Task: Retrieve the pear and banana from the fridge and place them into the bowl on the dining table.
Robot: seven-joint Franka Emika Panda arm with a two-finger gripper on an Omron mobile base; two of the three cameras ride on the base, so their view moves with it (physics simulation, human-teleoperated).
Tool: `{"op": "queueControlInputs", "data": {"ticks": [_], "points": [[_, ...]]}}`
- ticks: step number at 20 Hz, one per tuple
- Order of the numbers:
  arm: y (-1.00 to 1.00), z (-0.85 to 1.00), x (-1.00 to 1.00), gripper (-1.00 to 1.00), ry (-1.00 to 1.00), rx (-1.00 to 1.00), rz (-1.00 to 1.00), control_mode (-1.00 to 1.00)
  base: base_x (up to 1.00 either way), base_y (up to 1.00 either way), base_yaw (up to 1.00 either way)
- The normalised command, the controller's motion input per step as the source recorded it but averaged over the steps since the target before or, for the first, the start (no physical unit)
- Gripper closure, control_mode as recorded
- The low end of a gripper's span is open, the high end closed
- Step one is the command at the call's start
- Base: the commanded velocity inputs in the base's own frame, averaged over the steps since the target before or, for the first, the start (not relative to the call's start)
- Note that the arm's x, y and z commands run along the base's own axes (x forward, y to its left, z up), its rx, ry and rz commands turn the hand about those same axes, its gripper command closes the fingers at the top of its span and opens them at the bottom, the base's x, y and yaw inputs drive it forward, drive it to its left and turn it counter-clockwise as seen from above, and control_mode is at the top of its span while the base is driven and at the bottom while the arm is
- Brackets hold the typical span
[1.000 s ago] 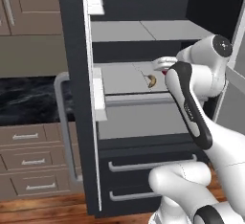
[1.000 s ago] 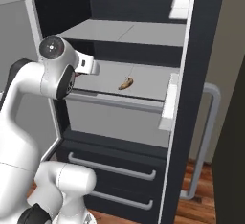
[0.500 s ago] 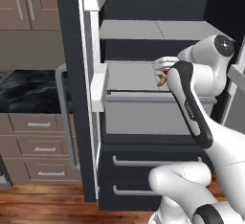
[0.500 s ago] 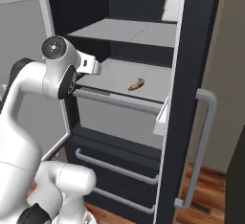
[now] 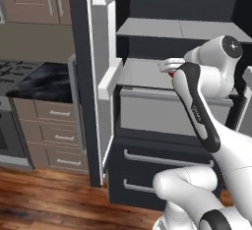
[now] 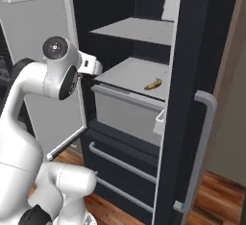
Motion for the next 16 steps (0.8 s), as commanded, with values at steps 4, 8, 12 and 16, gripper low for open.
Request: {"op": "queueControlInputs", "data": {"ticks": [4, 8, 12, 16], "points": [[0.0, 0.0, 0.0, 1.0, 0.0, 0.0, 0.0, 1.0, -0.29, 0.0, 0.31], [0.0, 0.0, 0.0, 1.0, 0.0, 0.0, 0.0, 1.0, -0.4, 0.0, 0.36], [0.0, 0.0, 0.0, 1.0, 0.0, 0.0, 0.0, 1.0, -0.44, 0.0, 0.42], [0.0, 0.0, 0.0, 1.0, 0.0, 0.0, 0.0, 1.0, -0.34, 0.0, 0.43]]}}
